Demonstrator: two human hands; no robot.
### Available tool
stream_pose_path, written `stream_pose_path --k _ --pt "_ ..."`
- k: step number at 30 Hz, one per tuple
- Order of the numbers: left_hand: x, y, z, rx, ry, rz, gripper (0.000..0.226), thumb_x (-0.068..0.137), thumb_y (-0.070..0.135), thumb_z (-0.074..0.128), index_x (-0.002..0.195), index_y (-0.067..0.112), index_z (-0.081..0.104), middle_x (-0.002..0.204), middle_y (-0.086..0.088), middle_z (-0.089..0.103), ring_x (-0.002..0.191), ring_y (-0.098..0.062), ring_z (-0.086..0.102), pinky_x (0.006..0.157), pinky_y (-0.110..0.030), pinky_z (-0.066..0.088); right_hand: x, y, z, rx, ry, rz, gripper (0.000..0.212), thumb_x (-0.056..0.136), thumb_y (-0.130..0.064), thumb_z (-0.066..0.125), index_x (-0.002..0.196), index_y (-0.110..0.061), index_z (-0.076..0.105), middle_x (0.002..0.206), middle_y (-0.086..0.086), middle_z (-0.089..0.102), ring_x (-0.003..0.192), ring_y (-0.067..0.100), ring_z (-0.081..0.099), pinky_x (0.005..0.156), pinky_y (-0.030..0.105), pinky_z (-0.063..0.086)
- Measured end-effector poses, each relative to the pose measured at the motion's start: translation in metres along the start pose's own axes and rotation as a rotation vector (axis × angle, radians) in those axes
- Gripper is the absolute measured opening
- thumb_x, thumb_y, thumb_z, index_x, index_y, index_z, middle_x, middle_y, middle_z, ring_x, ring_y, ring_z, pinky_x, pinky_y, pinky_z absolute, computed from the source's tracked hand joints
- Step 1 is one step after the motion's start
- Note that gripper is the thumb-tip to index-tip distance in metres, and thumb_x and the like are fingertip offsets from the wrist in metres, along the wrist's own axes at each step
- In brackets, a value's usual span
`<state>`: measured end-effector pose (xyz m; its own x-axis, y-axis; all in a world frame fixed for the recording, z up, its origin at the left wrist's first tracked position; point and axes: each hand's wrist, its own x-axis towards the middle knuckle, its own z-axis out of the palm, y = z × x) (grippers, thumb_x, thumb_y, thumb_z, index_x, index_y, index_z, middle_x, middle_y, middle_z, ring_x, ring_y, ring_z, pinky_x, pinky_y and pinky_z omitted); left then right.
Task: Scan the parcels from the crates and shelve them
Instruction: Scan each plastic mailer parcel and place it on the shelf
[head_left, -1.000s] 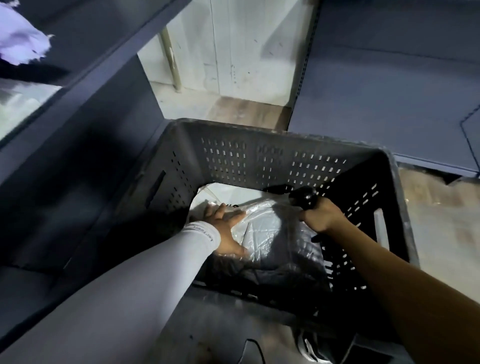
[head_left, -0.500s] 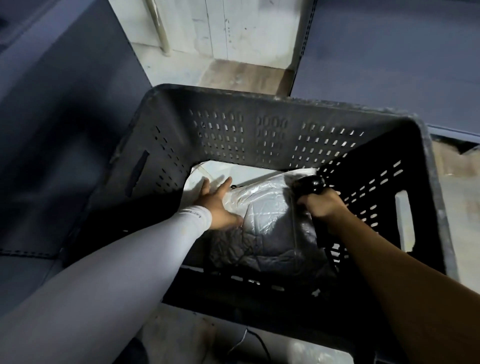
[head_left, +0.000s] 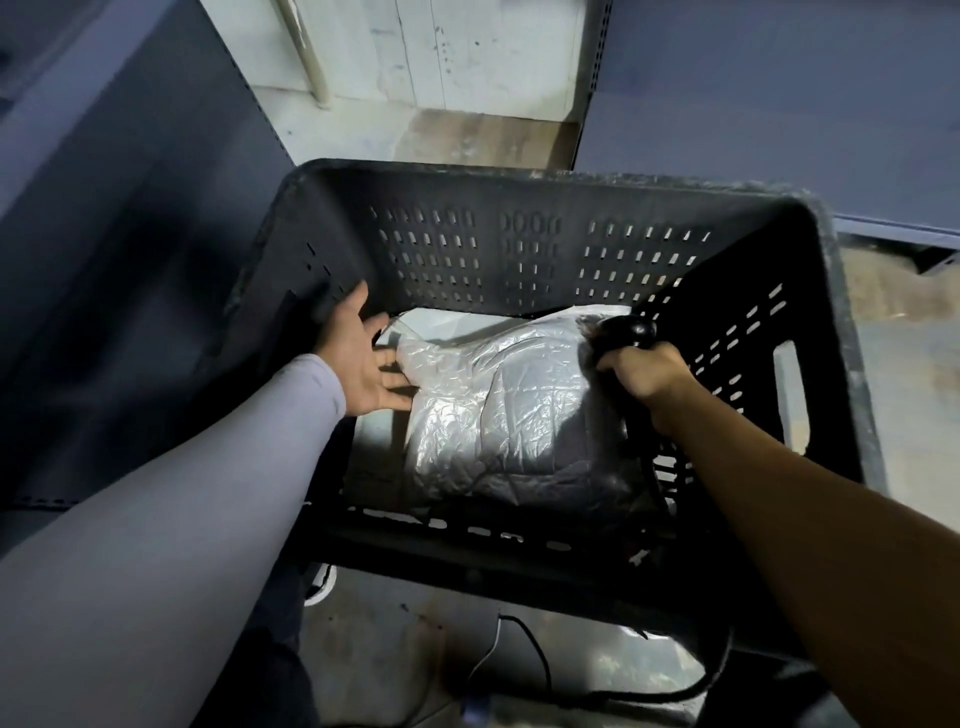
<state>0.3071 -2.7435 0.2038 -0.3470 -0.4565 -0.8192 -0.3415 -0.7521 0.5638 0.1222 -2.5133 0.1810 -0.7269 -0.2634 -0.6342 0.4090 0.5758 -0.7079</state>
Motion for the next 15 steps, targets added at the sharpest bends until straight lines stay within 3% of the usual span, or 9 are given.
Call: stream_pose_path --k 2,4,6,8,12,15 --pt "-0.011 0.004 0.000 0.001 -0.014 0.010 0.072 0.095 0.076 0.042 0.154 0.033 0.044 0.146 -0.013 0.057 0.130 -0.046 0.055 0.110 -0.076 0.033 -0.008 -0.006 -0.004 0.041 0.031 -0.017 0.012 0.084 -0.005 0.073 0.092 0.003 0.069 0.079 0.017 0.071 0.062 0.029 0.069 0.061 0.037 0.060" --pt "-0.025 0.007 0.002 0.009 -0.035 0.038 0.070 0.097 0.071 0.045 0.154 0.032 0.044 0.146 -0.010 0.056 0.128 -0.042 0.056 0.110 -0.074 0.034 -0.019 -0.013 -0.009 0.154 0.036 -0.030 0.004 0.089 0.003 0.068 0.091 0.002 0.065 0.071 0.013 0.062 0.045 0.018 0.064 0.042 0.023 0.051" --pt "-0.040 0.009 0.001 0.005 -0.048 0.084 0.065 0.099 0.063 0.049 0.154 0.028 0.044 0.144 -0.006 0.056 0.125 -0.040 0.057 0.110 -0.072 0.036 -0.030 -0.020 -0.013 0.229 0.051 -0.048 0.007 0.090 0.005 0.067 0.096 0.001 0.064 0.070 0.011 0.060 0.044 0.016 0.061 0.035 0.018 0.045" --pt "-0.057 0.010 -0.001 0.005 -0.046 0.126 0.058 0.100 0.053 0.054 0.150 0.024 0.049 0.144 -0.004 0.057 0.122 -0.036 0.059 0.106 -0.071 0.041 -0.040 -0.024 -0.016 0.318 0.047 -0.071 0.008 0.089 0.006 0.066 0.095 0.000 0.065 0.071 0.012 0.062 0.046 0.017 0.062 0.041 0.024 0.052" --pt "-0.098 0.008 -0.008 -0.038 -0.013 0.245 0.034 0.101 0.036 0.057 0.129 0.017 0.063 0.130 -0.005 0.063 0.112 -0.031 0.063 0.078 -0.059 0.052 -0.066 -0.034 -0.024 0.430 0.027 -0.131 0.011 0.089 0.004 0.065 0.084 -0.006 0.064 0.073 0.012 0.063 0.057 0.023 0.062 0.059 0.035 0.053" --pt "-0.122 0.004 -0.021 -0.061 -0.013 0.387 0.015 0.103 0.018 0.057 0.116 0.018 0.066 0.127 -0.006 0.065 0.109 -0.028 0.064 0.074 -0.052 0.058 -0.084 -0.040 -0.027 0.518 0.020 -0.153 0.007 0.088 -0.003 0.068 0.095 -0.004 0.067 0.078 0.012 0.065 0.067 0.026 0.064 0.068 0.038 0.054"
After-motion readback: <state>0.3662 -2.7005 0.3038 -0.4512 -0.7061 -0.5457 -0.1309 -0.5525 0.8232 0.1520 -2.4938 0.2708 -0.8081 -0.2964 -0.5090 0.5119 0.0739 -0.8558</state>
